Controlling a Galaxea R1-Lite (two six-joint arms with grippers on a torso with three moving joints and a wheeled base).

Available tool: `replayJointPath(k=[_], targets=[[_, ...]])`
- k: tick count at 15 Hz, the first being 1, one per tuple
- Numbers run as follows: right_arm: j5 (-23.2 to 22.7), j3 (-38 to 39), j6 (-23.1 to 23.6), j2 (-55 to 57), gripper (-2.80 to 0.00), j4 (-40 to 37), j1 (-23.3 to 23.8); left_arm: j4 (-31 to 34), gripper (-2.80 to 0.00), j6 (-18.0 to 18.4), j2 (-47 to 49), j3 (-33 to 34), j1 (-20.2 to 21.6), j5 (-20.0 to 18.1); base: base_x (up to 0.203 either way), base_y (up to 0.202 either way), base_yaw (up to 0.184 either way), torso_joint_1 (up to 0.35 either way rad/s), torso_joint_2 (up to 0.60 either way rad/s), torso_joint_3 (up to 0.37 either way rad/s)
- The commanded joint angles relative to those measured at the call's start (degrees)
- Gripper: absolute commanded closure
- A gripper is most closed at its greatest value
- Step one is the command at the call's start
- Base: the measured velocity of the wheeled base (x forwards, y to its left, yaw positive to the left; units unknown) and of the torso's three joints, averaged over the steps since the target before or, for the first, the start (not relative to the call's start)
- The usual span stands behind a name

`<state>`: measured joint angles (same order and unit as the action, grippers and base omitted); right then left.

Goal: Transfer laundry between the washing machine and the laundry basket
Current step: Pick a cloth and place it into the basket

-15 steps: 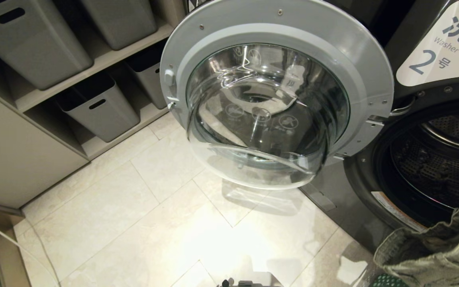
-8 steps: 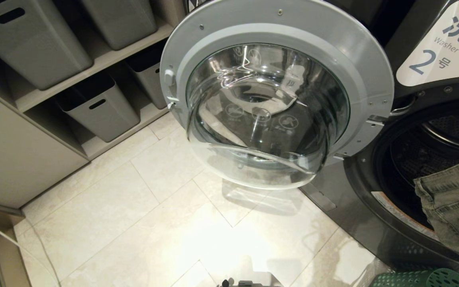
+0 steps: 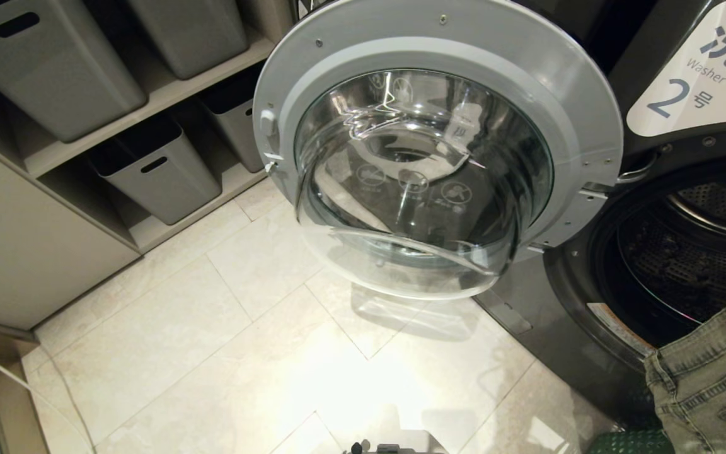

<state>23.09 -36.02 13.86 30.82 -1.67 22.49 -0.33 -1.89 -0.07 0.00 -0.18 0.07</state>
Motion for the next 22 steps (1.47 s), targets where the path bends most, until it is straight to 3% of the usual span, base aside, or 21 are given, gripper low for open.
replayJointPath(k=[1,10,22], targets=[[0.11,0.41,0.11,0.29,0.00,0.00,0.01,-0.02,0.00,0.02,-0.01,0.09,0.01,0.01,0.000,0.000,0.000,0.000,0.00,0.000],[0.00,0.81,0.22,-0.10,0.00,-1.55,0.01,-0.02,0.00,0.04,-0.01,0.09,0.01,0.01,0.000,0.000,0.000,0.000,0.00,0.000],[-5.07,3.44,3.80,-2.81,0.00,-2.02,-0.08,-0.02,0.00,0.04,-0.01,0.09,0.01,0.01,0.000,0.000,0.000,0.000,0.00,0.000]])
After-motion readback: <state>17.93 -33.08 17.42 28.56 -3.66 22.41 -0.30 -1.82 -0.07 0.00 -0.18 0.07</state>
